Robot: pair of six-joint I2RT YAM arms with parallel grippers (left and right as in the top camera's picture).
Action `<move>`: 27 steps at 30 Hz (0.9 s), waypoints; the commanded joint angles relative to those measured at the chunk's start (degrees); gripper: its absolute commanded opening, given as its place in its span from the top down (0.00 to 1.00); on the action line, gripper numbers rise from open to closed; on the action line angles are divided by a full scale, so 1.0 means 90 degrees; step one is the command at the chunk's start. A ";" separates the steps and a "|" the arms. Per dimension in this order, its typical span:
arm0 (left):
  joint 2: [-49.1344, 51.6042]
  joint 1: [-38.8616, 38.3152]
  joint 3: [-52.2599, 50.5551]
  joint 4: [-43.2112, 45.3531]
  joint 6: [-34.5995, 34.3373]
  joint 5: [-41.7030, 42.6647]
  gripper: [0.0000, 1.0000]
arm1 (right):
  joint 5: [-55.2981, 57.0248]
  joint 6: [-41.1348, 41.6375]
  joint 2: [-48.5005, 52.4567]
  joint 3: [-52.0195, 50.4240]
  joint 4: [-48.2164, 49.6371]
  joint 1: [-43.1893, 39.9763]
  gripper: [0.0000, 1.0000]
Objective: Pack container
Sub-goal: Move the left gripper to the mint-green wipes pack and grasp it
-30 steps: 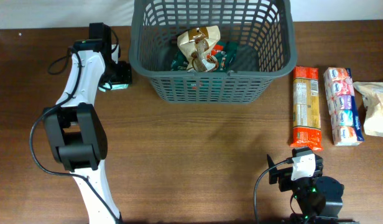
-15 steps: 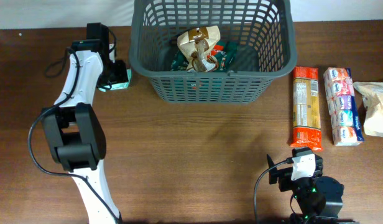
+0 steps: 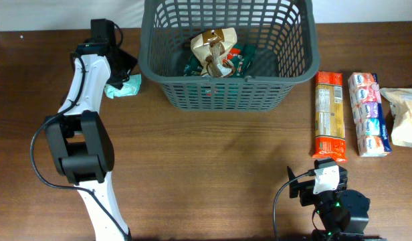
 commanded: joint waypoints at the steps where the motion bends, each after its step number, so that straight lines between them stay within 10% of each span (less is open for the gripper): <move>1: 0.0141 0.0007 0.0010 0.0036 -0.1634 -0.0168 0.44 | -0.0034 0.0075 -0.0041 -0.0034 -0.0007 0.0046 0.01; 6: 0.0211 0.0007 0.0010 0.0036 -0.2013 -0.0313 0.17 | -0.0034 0.0075 -0.0041 -0.0034 -0.0007 0.0046 0.01; 27: 0.0850 0.0022 0.0005 -0.0175 -0.2013 -0.0648 0.16 | -0.0034 0.0075 -0.0041 -0.0034 -0.0007 0.0046 0.01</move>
